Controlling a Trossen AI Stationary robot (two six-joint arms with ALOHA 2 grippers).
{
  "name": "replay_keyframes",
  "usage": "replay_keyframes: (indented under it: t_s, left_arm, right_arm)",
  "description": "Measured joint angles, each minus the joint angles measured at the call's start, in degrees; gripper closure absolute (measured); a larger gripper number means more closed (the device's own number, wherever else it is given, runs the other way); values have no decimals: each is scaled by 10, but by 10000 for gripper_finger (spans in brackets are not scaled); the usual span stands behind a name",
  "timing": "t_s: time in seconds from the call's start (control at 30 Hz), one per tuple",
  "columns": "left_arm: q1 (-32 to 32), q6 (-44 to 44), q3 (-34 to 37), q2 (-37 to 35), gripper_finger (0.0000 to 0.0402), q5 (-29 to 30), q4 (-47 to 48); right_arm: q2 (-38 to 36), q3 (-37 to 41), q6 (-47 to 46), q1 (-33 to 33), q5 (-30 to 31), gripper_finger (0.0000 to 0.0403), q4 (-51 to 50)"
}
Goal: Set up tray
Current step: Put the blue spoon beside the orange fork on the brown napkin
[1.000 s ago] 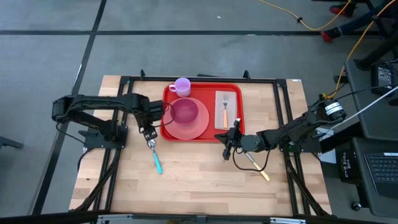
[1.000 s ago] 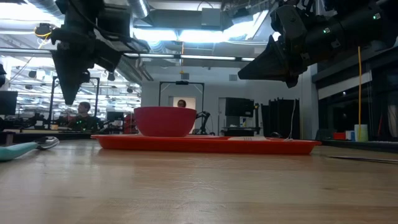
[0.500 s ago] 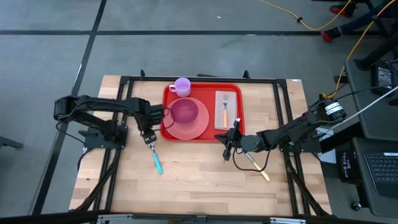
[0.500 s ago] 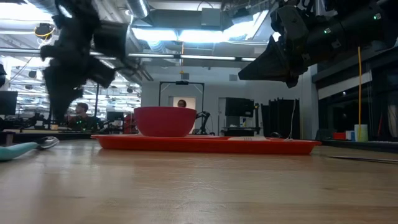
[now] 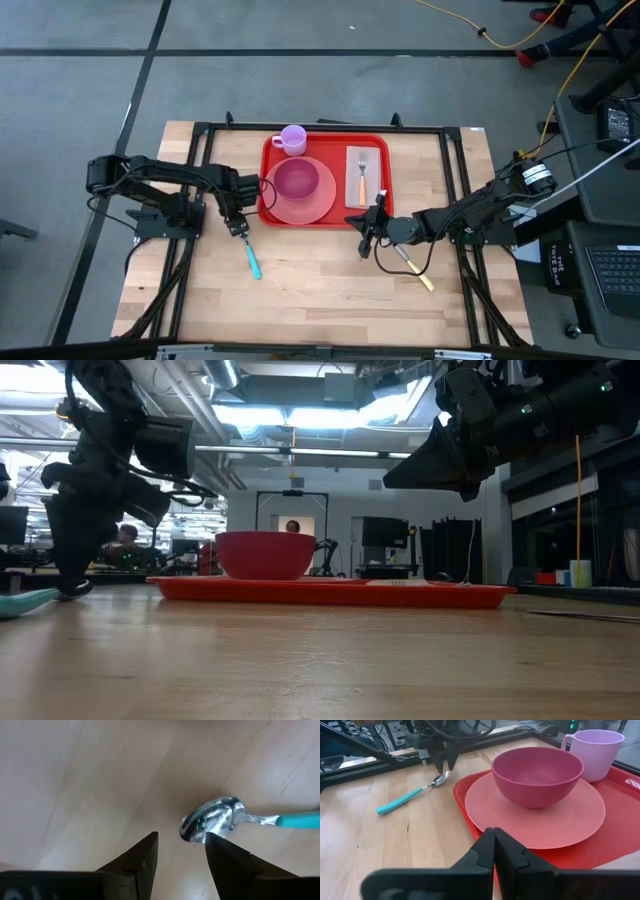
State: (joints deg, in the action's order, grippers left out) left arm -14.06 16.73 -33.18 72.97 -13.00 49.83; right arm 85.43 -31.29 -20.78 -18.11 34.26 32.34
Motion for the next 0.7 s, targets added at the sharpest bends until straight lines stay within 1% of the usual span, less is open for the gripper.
replay_keyframes:
  t_s: [0.23,0.4,0.53,0.7]
  left_arm:
    - [0,-4,0,0,244,0,-24]
    - [0,-4,0,9,244,0,-24]
    - [0,-10,0,28,245,-25,-25]
    - [0,-30,0,55,245,-25,-32]
  right_arm:
    - [0,0,0,0,0,395,0]
    - [0,0,0,0,0,395,0]
    - [0,0,0,0,0,395,0]
    - [0,0,0,0,0,395,0]
